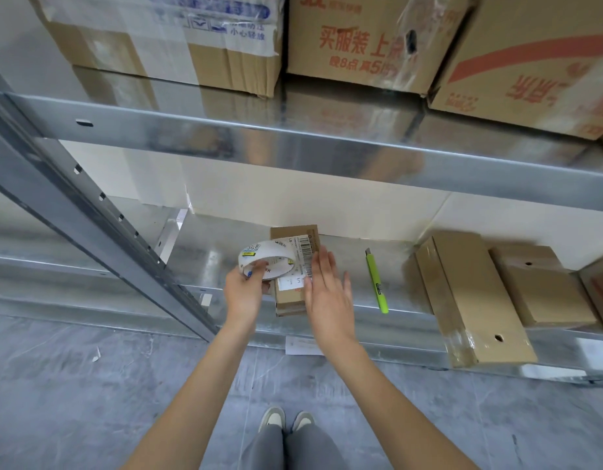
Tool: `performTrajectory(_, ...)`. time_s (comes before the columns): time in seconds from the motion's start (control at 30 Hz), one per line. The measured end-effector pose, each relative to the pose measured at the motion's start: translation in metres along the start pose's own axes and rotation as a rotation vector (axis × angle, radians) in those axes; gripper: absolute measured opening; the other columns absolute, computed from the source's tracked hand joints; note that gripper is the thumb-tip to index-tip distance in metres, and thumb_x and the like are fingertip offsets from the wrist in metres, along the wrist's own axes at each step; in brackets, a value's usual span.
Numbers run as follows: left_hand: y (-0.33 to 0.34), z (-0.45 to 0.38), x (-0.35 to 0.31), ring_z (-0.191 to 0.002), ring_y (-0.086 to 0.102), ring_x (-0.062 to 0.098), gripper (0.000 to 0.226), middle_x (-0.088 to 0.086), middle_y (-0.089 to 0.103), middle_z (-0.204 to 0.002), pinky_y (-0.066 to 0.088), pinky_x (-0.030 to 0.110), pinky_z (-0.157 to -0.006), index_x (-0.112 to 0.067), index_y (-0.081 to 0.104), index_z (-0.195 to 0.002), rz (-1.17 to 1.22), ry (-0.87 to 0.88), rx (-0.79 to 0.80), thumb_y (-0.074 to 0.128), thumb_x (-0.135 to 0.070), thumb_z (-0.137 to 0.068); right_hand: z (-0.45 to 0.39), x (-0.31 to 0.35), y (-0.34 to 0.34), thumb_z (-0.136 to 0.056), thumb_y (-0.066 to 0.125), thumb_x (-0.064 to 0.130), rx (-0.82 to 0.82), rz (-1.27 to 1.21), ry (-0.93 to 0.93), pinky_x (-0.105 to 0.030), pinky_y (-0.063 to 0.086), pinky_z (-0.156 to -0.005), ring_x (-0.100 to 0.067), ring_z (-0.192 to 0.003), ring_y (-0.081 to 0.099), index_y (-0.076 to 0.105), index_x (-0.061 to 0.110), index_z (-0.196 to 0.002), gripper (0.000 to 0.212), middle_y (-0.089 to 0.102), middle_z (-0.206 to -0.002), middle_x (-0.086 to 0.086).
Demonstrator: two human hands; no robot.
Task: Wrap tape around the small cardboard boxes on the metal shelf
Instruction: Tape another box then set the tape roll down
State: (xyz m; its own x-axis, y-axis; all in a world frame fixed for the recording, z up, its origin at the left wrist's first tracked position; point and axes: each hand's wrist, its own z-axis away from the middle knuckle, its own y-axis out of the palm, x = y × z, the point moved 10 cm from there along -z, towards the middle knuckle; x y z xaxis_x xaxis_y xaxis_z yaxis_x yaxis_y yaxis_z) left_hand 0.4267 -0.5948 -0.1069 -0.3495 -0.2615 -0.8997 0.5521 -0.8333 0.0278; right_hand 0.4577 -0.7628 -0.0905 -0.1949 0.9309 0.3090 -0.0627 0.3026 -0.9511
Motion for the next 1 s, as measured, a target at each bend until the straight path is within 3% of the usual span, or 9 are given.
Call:
performTrajectory(0.17, -0.026, -0.014, -0.028, -0.081, 0.072, 0.019, 0.02, 0.007, 0.072, -0.105, 0.051, 0.015, -0.068, -0.01, 0.068, -0.105, -0.344, 0.2, 0.031, 0.054, -0.001, -0.094, -0.009, 0.002, 0.001, -0.105, 0.023, 0.029, 0.028, 0.118, -0.039, -0.047, 0.006, -0.118, -0.017, -0.15, 0.008, 0.015, 0.015, -0.154, 0.052, 0.012, -0.162, -0.001)
performTrajectory(0.33, -0.061, -0.029, -0.006, -0.054, 0.068, 0.006, 0.017, 0.008, 0.071, -0.101, 0.04, 0.005, -0.049, -0.007, 0.066, -0.102, -0.377, 0.115, -0.045, 0.05, -0.003, -0.096, -0.015, 0.005, 0.004, -0.105, 0.021, 0.031, 0.085, 0.166, -0.031, -0.05, 0.0, -0.119, -0.016, -0.15, 0.002, 0.011, 0.013, -0.155, 0.053, 0.008, -0.163, -0.002)
performTrajectory(0.43, -0.054, -0.028, 0.02, -0.059, 0.072, 0.009, 0.018, 0.01, 0.072, -0.1, 0.05, 0.009, -0.067, -0.003, 0.065, -0.107, -0.223, -0.002, -0.041, 0.051, -0.006, -0.097, -0.013, 0.007, 0.003, -0.105, 0.017, 0.036, 0.092, 0.167, -0.033, -0.05, -0.001, -0.12, -0.016, -0.15, 0.0, 0.008, 0.012, -0.155, 0.055, 0.005, -0.163, -0.003)
performTrajectory(0.5, -0.044, -0.027, 0.04, -0.071, 0.074, 0.02, 0.018, 0.01, 0.074, -0.093, 0.056, 0.028, -0.088, 0.0, 0.065, -0.109, -0.094, -0.11, -0.036, 0.054, -0.008, -0.097, -0.011, 0.01, 0.0, -0.1, 0.009, 0.054, 0.086, 0.18, -0.03, -0.051, -0.007, -0.119, -0.018, -0.15, -0.003, 0.007, 0.009, -0.154, 0.071, 0.005, -0.163, -0.007)
performTrajectory(0.63, -0.032, -0.022, 0.055, -0.064, 0.073, 0.017, 0.013, 0.021, 0.069, -0.106, 0.056, 0.017, -0.062, 0.0, 0.062, -0.107, 0.057, -0.196, 0.004, 0.056, -0.006, -0.097, -0.01, 0.031, 0.003, -0.076, 0.007, 0.085, 0.094, 0.205, -0.1, -0.052, -0.012, -0.117, -0.023, -0.15, -0.005, 0.007, 0.0, -0.153, 0.114, 0.005, -0.161, -0.016)
performTrajectory(0.77, -0.029, -0.025, 0.054, -0.081, 0.073, 0.027, 0.019, 0.019, 0.071, -0.1, 0.053, 0.032, -0.087, 0.002, 0.061, -0.114, 0.031, -0.208, 0.038, 0.056, -0.006, -0.097, -0.01, 0.053, 0.006, -0.088, 0.044, 0.065, 0.039, 0.236, -0.23, -0.053, 0.011, -0.119, -0.026, -0.147, 0.02, 0.024, 0.003, -0.151, 0.09, 0.021, -0.159, -0.015)
performTrajectory(0.83, -0.026, -0.025, 0.056, -0.087, 0.072, 0.033, 0.025, 0.022, 0.07, -0.109, 0.056, 0.033, -0.086, 0.005, 0.059, -0.119, 0.057, -0.218, 0.037, 0.056, -0.006, -0.097, -0.008, 0.053, 0.0, -0.088, 0.058, 0.048, -0.043, 0.279, -0.232, -0.055, 0.027, -0.113, -0.027, -0.142, 0.034, 0.037, 0.008, -0.148, 0.074, 0.034, -0.154, -0.015)
performTrajectory(0.93, -0.023, -0.017, 0.068, -0.1, 0.069, 0.035, 0.028, 0.024, 0.068, -0.114, 0.057, 0.026, -0.075, 0.002, 0.058, -0.122, 0.14, -0.279, 0.007, 0.059, -0.011, -0.097, -0.007, 0.056, -0.002, -0.091, 0.053, 0.041, -0.068, 0.263, -0.254, -0.057, 0.029, -0.111, -0.033, -0.141, 0.034, 0.037, 0.026, -0.148, 0.061, 0.035, -0.153, -0.016)
performTrajectory(1.0, -0.014, -0.007, 0.082, -0.107, 0.067, 0.033, 0.029, 0.018, 0.07, -0.115, 0.053, 0.029, -0.083, -0.004, 0.06, -0.121, 0.218, -0.363, 0.04, 0.06, -0.021, -0.097, -0.007, 0.057, 0.001, -0.095, 0.045, 0.039, -0.032, 0.269, -0.256, -0.058, 0.023, -0.113, -0.035, -0.144, 0.027, 0.03, 0.033, -0.151, 0.058, 0.029, -0.156, -0.017)
